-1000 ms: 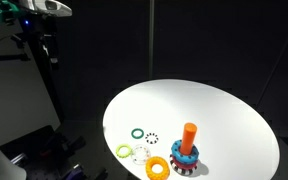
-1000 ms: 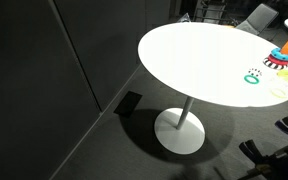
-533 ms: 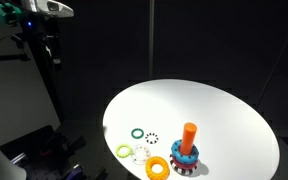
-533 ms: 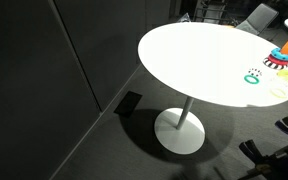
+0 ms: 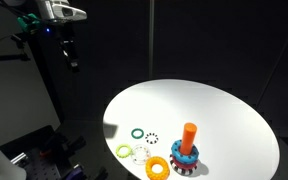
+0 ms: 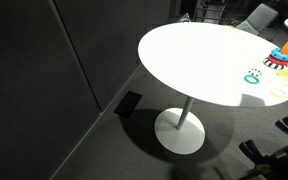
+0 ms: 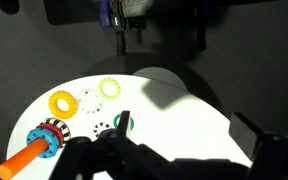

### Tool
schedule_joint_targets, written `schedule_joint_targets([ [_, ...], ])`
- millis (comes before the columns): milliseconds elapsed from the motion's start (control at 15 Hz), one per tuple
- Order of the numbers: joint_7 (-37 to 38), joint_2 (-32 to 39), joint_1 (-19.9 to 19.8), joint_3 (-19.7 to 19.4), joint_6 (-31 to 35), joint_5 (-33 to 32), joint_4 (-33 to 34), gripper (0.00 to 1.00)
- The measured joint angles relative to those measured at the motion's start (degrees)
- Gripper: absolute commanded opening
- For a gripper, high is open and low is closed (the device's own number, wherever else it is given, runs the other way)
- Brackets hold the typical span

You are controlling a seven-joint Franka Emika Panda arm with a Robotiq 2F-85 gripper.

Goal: Pick up the clear ring and put it on the ring holder

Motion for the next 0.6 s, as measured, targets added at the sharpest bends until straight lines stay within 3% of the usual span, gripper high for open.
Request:
schedule_joint_targets([
  [600,-1.75,10.05,-2.88,-5.86,12.71,-3.41,0.01,1.00],
])
